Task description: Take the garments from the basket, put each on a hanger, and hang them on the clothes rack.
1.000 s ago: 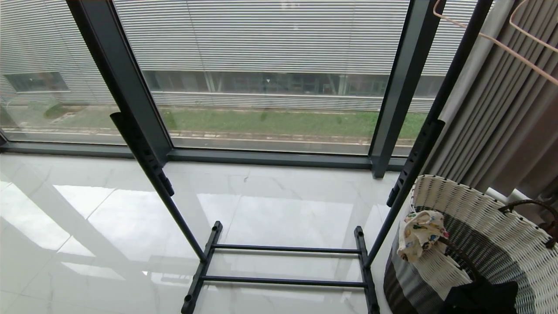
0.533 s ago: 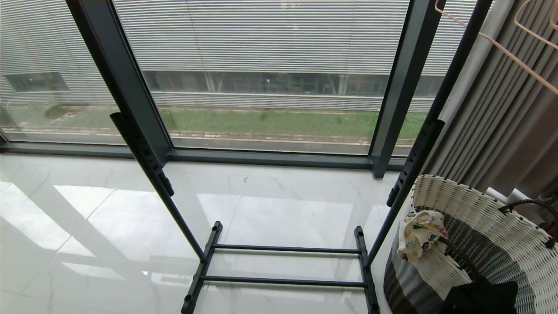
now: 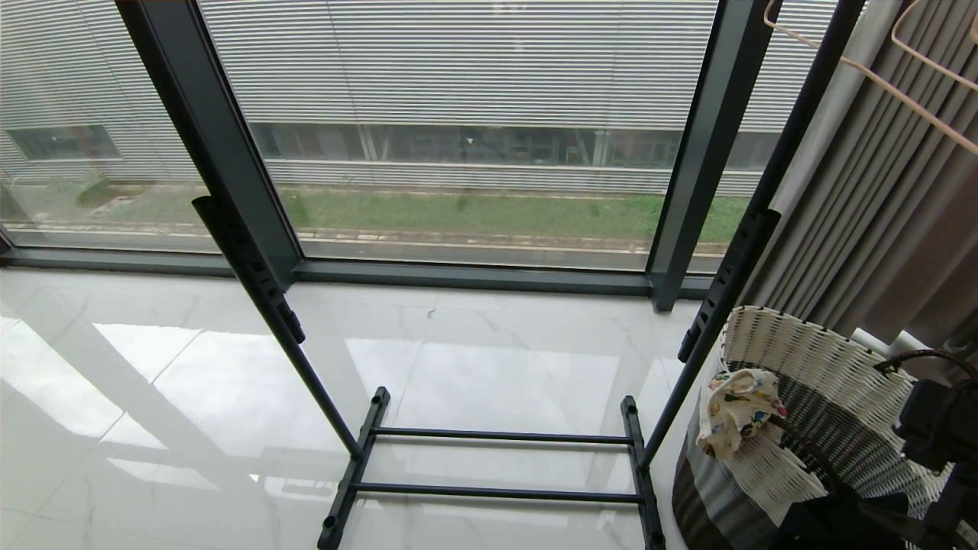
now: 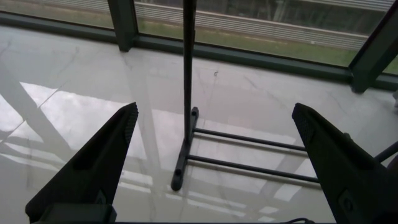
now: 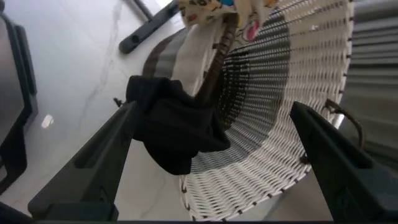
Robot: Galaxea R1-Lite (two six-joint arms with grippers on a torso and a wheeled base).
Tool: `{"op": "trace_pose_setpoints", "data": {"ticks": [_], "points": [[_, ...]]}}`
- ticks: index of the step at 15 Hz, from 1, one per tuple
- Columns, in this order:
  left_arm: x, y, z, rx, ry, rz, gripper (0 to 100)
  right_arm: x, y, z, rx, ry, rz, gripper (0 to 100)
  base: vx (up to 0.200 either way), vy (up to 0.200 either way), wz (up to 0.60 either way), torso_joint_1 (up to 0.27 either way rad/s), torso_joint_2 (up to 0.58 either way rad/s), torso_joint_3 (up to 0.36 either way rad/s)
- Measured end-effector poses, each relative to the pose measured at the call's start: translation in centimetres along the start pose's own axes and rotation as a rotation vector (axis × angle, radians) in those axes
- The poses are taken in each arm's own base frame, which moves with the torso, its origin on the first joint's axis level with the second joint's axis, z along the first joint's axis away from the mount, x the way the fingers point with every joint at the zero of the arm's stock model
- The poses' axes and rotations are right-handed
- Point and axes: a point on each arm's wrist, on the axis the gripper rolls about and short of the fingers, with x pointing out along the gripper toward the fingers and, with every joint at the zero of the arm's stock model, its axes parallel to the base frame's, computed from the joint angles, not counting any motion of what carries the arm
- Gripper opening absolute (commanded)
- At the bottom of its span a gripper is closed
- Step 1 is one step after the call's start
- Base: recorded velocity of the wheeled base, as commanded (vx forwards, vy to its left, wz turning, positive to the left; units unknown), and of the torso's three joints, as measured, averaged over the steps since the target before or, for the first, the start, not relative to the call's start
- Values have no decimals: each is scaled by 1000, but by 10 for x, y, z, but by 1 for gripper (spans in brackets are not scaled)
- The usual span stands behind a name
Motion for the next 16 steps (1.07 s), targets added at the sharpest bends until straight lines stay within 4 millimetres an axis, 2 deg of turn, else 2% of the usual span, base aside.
{"op": "trace_pose_setpoints", "data": {"ticks": [2,5,11,16], "points": [[0,0,0,1,0,0,100,26,2,4,-84,86,121,100,0,0,0,0,0,0],[0,0,0,1,0,0,100,47,6,2,-95,162,200,100,0,0,0,0,0,0],[0,0,0,2,0,0,100,65,12,-7,-106,293,209,100,0,0,0,0,0,0],[0,0,0,1,0,0,100,74,12,-8,-105,284,183,100,0,0,0,0,0,0]]}}
